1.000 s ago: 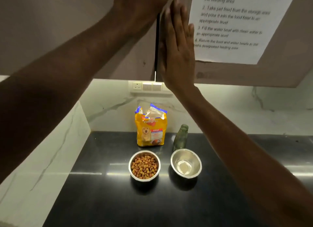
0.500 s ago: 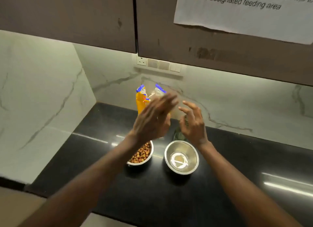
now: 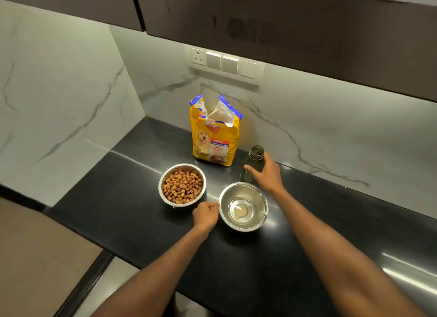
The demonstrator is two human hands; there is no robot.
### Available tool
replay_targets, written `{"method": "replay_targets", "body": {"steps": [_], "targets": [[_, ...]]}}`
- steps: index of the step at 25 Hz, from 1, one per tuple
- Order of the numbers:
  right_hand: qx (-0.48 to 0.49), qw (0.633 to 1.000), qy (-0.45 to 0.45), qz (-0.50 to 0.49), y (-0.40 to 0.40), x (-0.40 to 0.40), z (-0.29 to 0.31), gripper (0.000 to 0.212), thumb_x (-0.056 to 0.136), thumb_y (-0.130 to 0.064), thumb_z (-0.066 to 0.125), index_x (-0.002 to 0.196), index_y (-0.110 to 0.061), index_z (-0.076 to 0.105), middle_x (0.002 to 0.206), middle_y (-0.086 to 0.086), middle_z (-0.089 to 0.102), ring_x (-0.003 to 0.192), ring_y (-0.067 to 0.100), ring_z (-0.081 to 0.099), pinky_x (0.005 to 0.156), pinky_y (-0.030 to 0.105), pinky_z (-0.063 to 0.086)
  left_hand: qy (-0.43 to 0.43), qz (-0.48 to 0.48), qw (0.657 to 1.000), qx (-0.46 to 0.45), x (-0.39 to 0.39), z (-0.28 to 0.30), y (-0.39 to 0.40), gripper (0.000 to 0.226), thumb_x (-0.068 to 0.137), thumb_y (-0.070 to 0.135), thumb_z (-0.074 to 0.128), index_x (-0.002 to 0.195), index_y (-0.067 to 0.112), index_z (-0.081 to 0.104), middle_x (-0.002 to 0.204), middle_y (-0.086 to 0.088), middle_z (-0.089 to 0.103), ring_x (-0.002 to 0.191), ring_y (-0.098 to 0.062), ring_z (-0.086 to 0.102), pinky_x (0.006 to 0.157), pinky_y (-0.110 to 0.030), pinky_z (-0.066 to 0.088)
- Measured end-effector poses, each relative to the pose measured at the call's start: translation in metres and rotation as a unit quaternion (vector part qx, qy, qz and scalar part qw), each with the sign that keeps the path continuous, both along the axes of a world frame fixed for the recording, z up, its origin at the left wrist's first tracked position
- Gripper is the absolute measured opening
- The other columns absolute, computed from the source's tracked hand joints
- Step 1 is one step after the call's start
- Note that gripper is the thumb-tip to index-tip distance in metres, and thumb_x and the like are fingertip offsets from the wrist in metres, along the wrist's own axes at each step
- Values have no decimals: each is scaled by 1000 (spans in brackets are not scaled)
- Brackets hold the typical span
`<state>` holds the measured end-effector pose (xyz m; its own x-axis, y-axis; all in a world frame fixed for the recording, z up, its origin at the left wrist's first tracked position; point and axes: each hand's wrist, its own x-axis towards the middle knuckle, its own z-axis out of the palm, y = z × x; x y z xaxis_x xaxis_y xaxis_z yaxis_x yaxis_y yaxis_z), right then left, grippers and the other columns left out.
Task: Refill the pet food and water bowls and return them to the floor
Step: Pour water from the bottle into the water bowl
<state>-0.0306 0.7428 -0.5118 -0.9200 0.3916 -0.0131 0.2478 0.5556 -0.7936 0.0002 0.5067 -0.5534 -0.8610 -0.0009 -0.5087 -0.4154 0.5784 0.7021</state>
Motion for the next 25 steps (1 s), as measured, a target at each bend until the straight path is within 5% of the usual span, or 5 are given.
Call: {"method": "replay_targets", "body": {"steps": [4, 8, 13, 25], "targets": [[4, 998, 1, 64, 9, 1, 2, 63, 91, -31, 84, 143, -14, 53, 136, 8, 67, 120, 19, 61, 100, 32, 46, -31, 61, 995, 68, 18, -7, 4, 30, 97, 23, 69, 67, 23, 69, 94, -15, 81, 97, -31, 78, 92, -45, 64], [115, 983, 45, 139, 35, 4, 14, 59, 92, -23, 83, 142, -11, 53, 134, 10, 62, 119, 23, 56, 103, 36, 45, -64, 79, 989, 105, 25, -11, 11, 20, 96, 12, 76, 80, 22, 70, 96, -9, 79, 99, -25, 79, 90, -40, 66], [398, 881, -48, 251, 49, 12, 23, 62, 94, -28, 78, 147, -18, 48, 135, 13, 55, 121, 34, 53, 106, 52, 46, -105, 172, 958, 203, 14, -14, 15, 14, 94, 3, 77, 108, 3, 77, 108, -15, 78, 98, -24, 79, 87, -39, 67], [574, 748, -153, 296, 30, 30, -1, 44, 95, -17, 66, 136, -17, 51, 119, 16, 56, 104, 34, 55, 91, 51, 50, -110, 232, 936, 240, 9, -22, 8, 27, 96, 0, 74, 123, -5, 72, 111, -15, 76, 97, -23, 77, 88, -38, 67]]}}
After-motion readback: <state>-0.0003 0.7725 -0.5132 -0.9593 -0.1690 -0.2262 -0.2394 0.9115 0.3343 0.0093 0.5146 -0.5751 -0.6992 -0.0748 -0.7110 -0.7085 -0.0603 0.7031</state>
